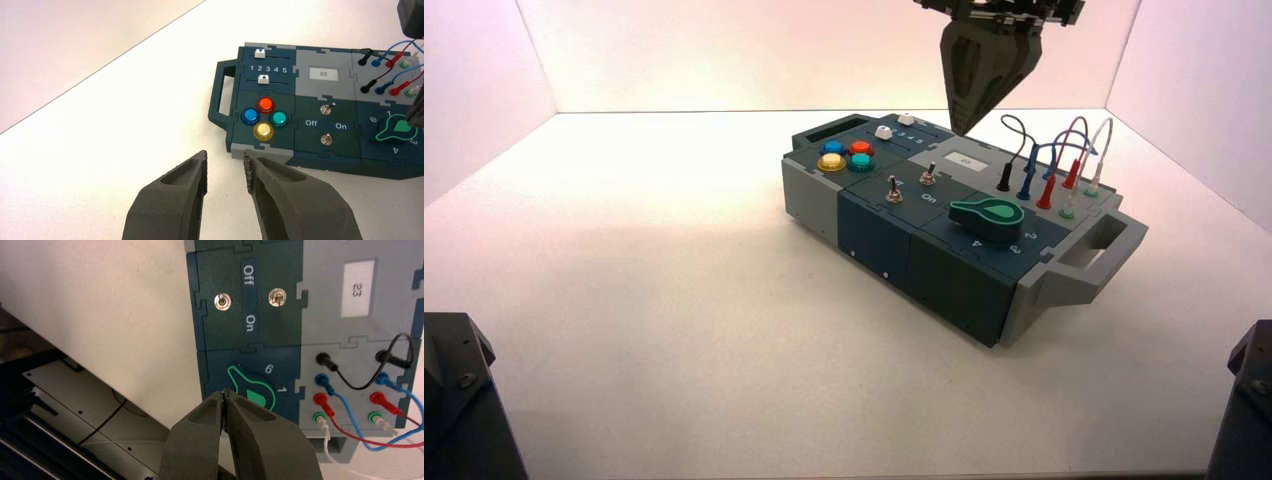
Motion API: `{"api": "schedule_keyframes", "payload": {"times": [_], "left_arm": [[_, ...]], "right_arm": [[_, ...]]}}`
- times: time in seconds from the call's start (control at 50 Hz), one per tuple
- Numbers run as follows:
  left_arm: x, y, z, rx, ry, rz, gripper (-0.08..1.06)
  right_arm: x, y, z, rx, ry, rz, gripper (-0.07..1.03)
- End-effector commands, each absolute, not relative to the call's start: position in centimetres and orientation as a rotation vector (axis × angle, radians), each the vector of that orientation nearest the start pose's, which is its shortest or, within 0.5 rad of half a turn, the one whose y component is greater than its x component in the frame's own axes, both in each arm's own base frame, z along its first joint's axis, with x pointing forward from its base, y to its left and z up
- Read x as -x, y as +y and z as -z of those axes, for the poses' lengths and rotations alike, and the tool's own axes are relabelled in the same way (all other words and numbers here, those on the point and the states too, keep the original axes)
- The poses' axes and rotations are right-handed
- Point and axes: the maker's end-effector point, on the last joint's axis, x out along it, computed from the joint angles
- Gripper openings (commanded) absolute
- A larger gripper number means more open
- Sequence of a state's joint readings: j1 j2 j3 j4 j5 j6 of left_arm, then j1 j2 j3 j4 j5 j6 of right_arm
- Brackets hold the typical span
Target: Turn the knob to position 5.
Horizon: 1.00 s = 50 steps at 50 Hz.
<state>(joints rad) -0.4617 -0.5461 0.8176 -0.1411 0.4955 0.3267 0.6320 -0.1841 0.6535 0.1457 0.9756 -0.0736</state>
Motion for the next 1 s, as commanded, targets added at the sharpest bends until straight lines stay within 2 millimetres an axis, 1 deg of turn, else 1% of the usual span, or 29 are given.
{"api": "schedule_keyframes", "payload": {"times": [0.02, 0.22, 0.34, 0.38, 0.46, 0.54, 0.6, 0.64, 0.7, 0.76, 0.88, 0.94, 0.98, 1.0], "left_arm": [[-27.6, -15.1, -22.3, -0.341, 0.665, 0.579, 0.41], [-27.5, -15.0, -22.3, -0.339, 0.666, 0.58, 0.41], [-27.4, -15.0, -22.1, -0.337, 0.67, 0.58, 0.41], [-27.4, -15.1, -22.1, -0.336, 0.67, 0.581, 0.41], [-27.3, -15.1, -22.4, -0.33, 0.665, 0.581, 0.41], [-27.3, -15.0, -22.9, -0.328, 0.651, 0.581, 0.41], [-27.2, -15.0, -23.2, -0.324, 0.643, 0.579, 0.41], [-27.2, -15.0, -23.4, -0.322, 0.637, 0.579, 0.41], [-27.1, -14.9, -23.5, -0.319, 0.632, 0.579, 0.41], [-27.1, -14.9, -23.5, -0.315, 0.633, 0.579, 0.41], [-27.0, -15.2, -23.3, -0.313, 0.64, 0.585, 0.41], [-26.9, -15.3, -23.1, -0.316, 0.643, 0.591, 0.41], [-26.9, -15.4, -23.1, -0.315, 0.645, 0.592, 0.41], [-26.8, -15.4, -23.1, -0.317, 0.645, 0.594, 0.41]], "right_arm": [[-22.5, 19.4, -13.3, 0.354, 1.393, -0.621, -0.01], [-22.3, 19.1, -12.9, 0.358, 1.404, -0.611, -0.01], [-22.1, 19.0, -13.2, 0.345, 1.398, -0.612, -0.01], [-22.0, 19.0, -13.6, 0.342, 1.388, -0.614, -0.01], [-22.1, 18.8, -14.8, 0.322, 1.346, -0.613, -0.01], [-22.0, 18.6, -16.5, 0.292, 1.295, -0.611, 0.0], [-22.0, 18.3, -17.8, 0.267, 1.255, -0.606, 0.05], [-21.7, 18.0, -19.0, 0.245, 1.226, -0.602, 0.12], [-21.4, 17.5, -20.5, 0.213, 1.183, -0.595, 0.27], [-21.0, 17.1, -21.5, 0.185, 1.152, -0.589, 0.35], [-20.1, 16.3, -22.6, 0.143, 1.121, -0.579, 0.38], [-19.6, 16.0, -22.5, 0.129, 1.126, -0.575, 0.44], [-19.3, 15.9, -22.5, 0.119, 1.126, -0.574, 0.51], [-19.2, 15.8, -22.5, 0.114, 1.128, -0.572, 0.52]]}}
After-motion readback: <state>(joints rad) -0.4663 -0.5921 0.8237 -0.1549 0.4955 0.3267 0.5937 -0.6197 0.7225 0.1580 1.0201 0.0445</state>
